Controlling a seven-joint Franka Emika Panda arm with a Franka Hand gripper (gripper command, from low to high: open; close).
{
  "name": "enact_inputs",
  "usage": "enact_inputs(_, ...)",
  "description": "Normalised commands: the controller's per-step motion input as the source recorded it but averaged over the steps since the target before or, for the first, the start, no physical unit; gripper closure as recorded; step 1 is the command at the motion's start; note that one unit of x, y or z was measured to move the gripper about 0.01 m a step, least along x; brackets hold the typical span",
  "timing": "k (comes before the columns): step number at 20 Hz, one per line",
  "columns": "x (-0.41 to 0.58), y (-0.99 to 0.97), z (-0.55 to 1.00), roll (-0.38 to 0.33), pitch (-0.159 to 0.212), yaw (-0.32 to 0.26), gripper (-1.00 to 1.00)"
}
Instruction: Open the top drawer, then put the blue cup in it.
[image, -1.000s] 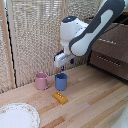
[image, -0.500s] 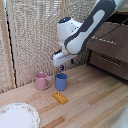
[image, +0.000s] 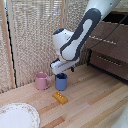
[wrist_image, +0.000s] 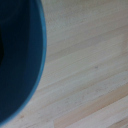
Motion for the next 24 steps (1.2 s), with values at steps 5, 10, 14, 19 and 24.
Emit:
enact_inputs(5, 0.264, -0.12, -0.44, 0.06, 0.001, -0.058, -1.0)
enact_inputs(10, 0.158, -0.02, -0.35, 0.055, 0.031, -0.066, 1.0)
enact_inputs(14, 0.0, -0.01, -0.11, 0.024, 0.018, -0.01, 1.0)
enact_inputs(19, 0.0, 0.0, 0.0, 0.0, 0.0, 0.008, 1.0)
enact_inputs(24, 0.0, 0.01, 0.0, 0.0, 0.0, 0.003, 1.0)
